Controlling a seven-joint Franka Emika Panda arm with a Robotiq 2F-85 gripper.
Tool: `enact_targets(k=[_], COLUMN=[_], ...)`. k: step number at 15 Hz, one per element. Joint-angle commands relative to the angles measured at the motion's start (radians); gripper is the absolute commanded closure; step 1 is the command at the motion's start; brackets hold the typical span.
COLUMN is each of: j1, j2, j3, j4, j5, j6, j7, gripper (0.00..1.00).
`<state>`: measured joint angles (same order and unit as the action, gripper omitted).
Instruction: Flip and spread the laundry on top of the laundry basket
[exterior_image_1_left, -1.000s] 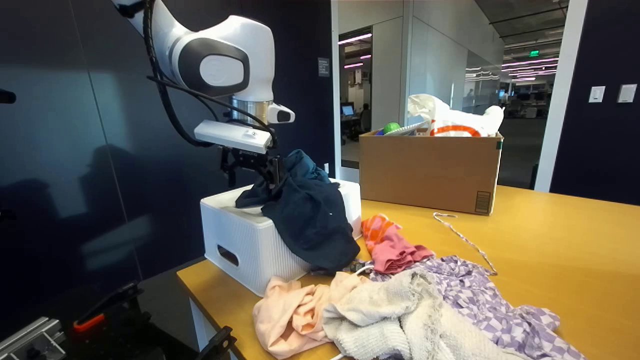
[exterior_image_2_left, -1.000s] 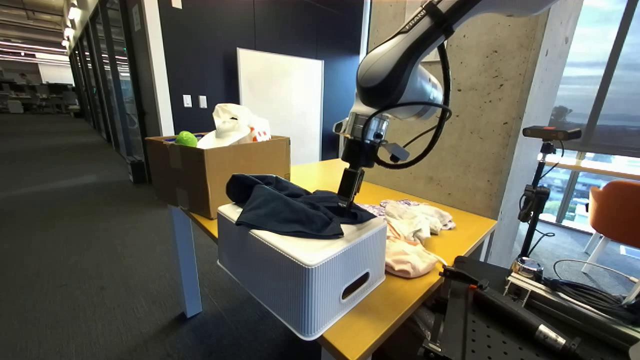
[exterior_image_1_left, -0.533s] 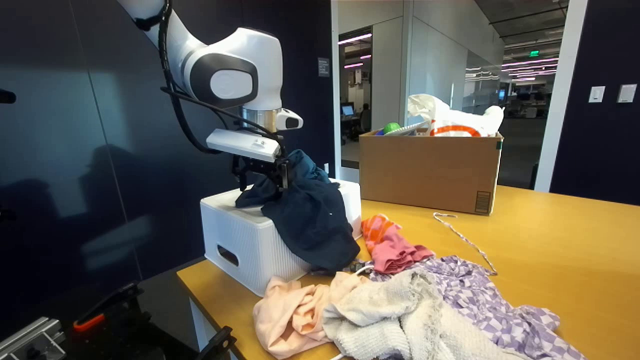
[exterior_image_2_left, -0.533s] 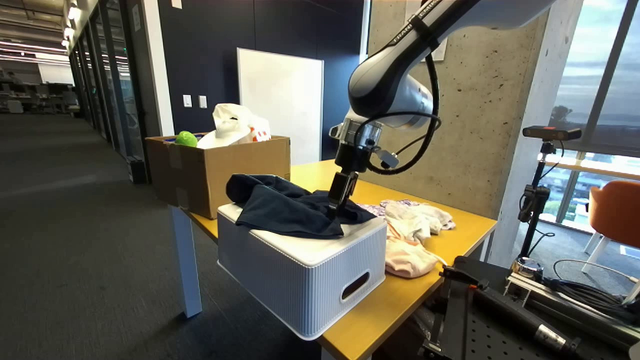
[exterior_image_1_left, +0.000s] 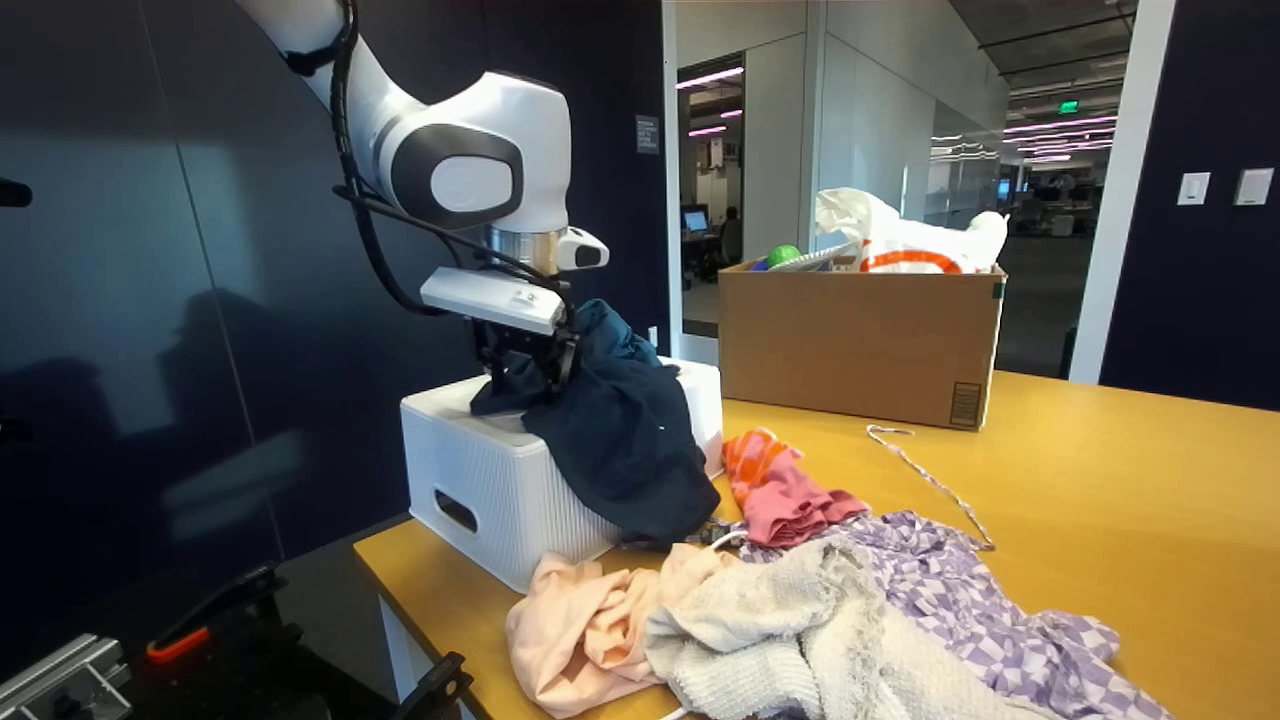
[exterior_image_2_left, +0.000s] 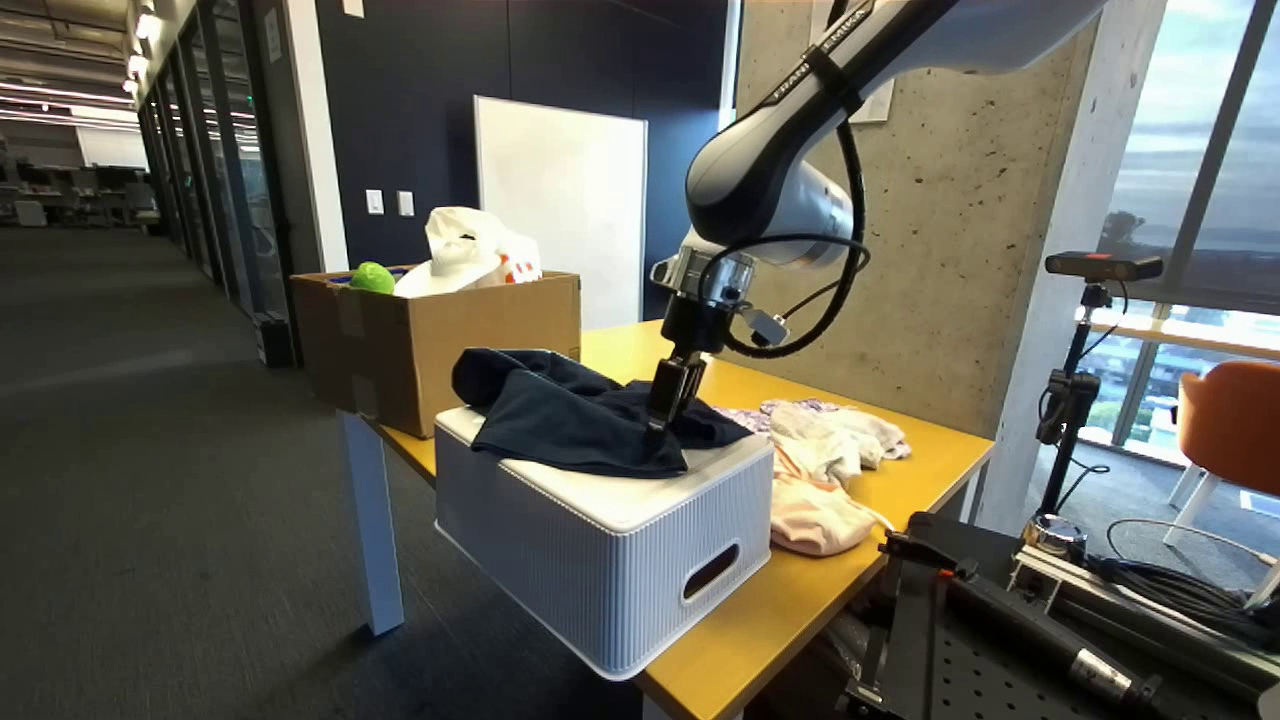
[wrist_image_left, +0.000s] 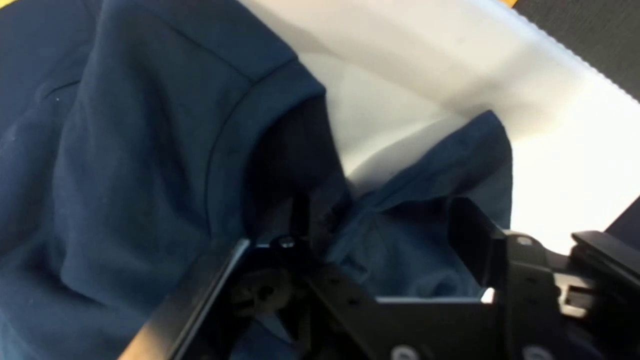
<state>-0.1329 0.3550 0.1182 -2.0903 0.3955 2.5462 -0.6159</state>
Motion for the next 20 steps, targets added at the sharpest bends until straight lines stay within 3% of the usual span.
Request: enact_targets(k=[1,6,7,10,11,13,20], j1=[-0.025,-0.032,-0.032,-0.016,-0.012,-0.011,-0.012], j2=[-0.001,-0.002,-0.009,-0.044,-0.054,-0.059,-0.036], j3=[0.034,0.041,0.039,0.030,0.030,0.030,0.024], j4=[0.000,-0.003,-0.006,-0.026,-0.032,-0.034,-0.024], j5=[0.031,0.036,0.032,0.004,0.000,0.002,-0.001], j6=[0.023,0.023,0.016,0.001,0.002,0.000,-0.003], j7=[-0.034,-0.042,-0.037,-0.007,-0.001,0.000,0.004], gripper=[0.58,0.95,1.00,1.00,0.71,0.65,0.15])
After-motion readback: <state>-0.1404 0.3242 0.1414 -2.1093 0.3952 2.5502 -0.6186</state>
